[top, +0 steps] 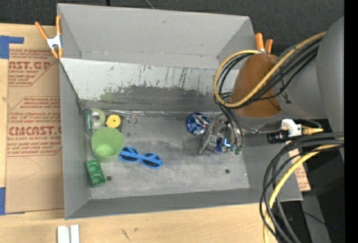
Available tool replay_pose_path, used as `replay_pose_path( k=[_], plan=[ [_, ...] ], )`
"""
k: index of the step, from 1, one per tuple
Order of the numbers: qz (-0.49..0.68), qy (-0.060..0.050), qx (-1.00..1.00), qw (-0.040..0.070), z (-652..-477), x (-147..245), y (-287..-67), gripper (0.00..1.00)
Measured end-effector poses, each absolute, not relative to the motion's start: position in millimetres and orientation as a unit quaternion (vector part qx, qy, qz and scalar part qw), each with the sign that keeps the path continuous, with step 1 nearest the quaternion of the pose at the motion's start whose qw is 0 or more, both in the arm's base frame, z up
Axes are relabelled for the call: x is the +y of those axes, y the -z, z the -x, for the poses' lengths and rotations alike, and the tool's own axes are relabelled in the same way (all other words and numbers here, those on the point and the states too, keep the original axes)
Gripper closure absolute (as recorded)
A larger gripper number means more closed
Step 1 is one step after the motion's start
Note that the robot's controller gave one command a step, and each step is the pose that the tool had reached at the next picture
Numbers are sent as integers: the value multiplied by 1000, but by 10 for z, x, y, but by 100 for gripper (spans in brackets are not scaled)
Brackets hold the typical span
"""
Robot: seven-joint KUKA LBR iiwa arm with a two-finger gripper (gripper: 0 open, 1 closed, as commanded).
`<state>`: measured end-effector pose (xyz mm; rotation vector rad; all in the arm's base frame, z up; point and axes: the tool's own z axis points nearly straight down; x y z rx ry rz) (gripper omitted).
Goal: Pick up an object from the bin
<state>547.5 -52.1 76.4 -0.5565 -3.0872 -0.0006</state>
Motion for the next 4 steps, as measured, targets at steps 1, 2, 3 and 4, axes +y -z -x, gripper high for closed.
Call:
replay_pose_path(
  k=[1, 2, 3, 4],
  plan=[
    [179, 0, -984, -6, -5658, -701, -2060, 100],
    [287, 0, -958, 1, -5894, -408, -1520, 100],
    [288, 0, -958, -1, -5898, -422, -1537, 0],
    [385, -1, -923, 3, -5656, -618, -672, 0]
  ],
)
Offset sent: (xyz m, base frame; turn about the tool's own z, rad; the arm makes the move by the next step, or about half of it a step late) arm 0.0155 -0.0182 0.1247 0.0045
